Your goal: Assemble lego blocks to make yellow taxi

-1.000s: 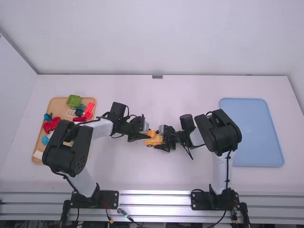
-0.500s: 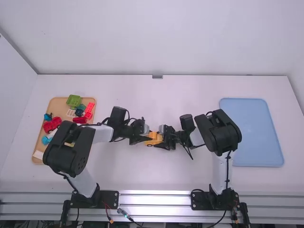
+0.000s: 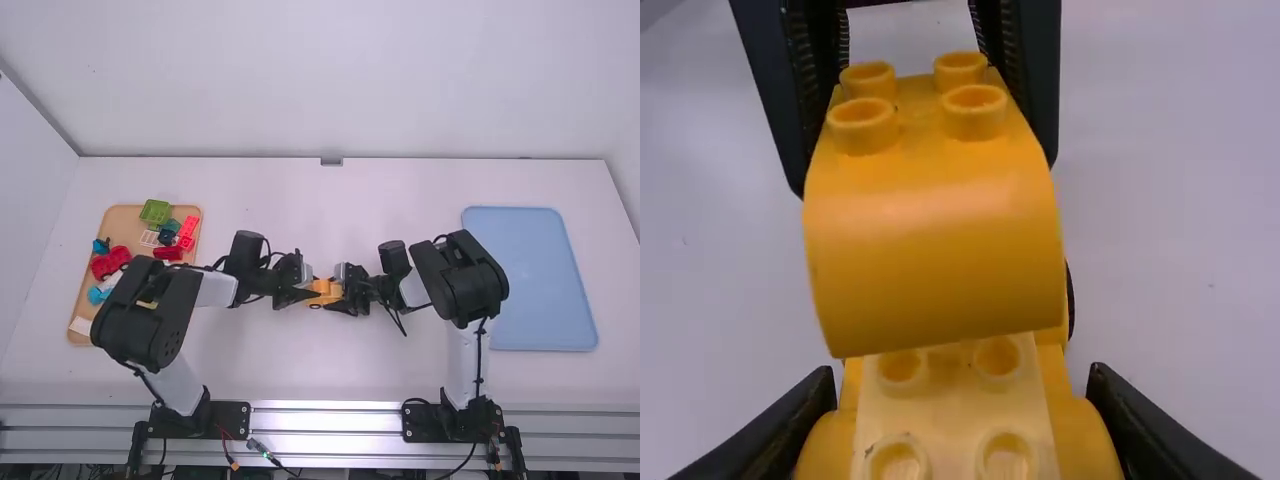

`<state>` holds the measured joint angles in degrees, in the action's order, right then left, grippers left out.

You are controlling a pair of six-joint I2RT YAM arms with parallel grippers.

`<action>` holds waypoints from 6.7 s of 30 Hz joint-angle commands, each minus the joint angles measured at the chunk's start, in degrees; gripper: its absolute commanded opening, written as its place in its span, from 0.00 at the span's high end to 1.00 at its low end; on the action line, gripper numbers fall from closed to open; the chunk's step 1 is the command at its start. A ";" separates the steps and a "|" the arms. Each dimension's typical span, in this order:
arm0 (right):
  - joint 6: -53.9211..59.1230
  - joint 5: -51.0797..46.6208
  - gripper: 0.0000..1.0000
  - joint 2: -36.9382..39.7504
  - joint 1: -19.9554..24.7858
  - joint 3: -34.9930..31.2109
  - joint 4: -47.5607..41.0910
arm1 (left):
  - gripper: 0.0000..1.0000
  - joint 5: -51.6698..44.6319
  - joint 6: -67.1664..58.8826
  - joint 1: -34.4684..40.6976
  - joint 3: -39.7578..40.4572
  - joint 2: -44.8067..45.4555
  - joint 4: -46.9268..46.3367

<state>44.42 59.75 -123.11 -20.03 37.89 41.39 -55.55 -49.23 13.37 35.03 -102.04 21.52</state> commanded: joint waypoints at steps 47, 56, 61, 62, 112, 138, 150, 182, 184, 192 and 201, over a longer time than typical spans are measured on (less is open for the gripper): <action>0.59 1.88 0.47 -0.98 0.17 0.68 -0.44 | 0.98 7.08 -4.61 6.51 10.34 -11.61 -12.81; 0.57 1.70 0.47 -0.98 0.17 0.68 -0.70 | 0.98 8.17 -4.59 6.91 6.19 -11.61 -5.60; 0.55 1.75 0.47 -0.98 0.17 0.68 -0.70 | 0.98 10.88 -2.84 6.86 5.46 -11.61 -4.55; 0.57 1.73 0.47 -0.98 0.17 0.68 -0.70 | 0.96 10.82 -2.91 6.93 5.55 -11.61 -4.72; 0.35 0.24 0.46 -0.98 0.24 0.76 -1.55 | 0.22 -1.81 -3.13 0.13 5.55 -5.88 -3.21; -13.16 -11.50 0.48 19.39 10.97 0.72 -10.88 | 0.01 2.95 3.82 -20.46 4.85 8.07 -11.37; -20.90 -38.01 0.52 37.31 30.82 0.72 -27.93 | 0.01 10.95 15.61 -20.35 4.81 8.07 -4.46; -28.17 -49.57 0.01 23.39 52.17 2.97 -26.77 | 0.01 12.02 19.32 -20.11 4.83 8.07 -4.46; -28.26 -50.45 0.01 24.33 51.63 4.72 -30.62 | 0.01 15.67 24.04 -20.11 4.83 8.07 -3.13; -32.92 -60.83 0.01 31.69 46.71 10.95 -43.28 | 0.01 26.86 33.31 -17.99 7.72 9.18 -7.08; -36.68 -60.96 0.01 41.94 36.70 12.39 -53.44 | 0.01 46.25 39.17 -10.38 22.91 13.64 -35.41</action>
<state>9.32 -0.60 -83.07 18.68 49.28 -11.07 -16.75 -14.26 1.04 54.02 -91.22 -11.33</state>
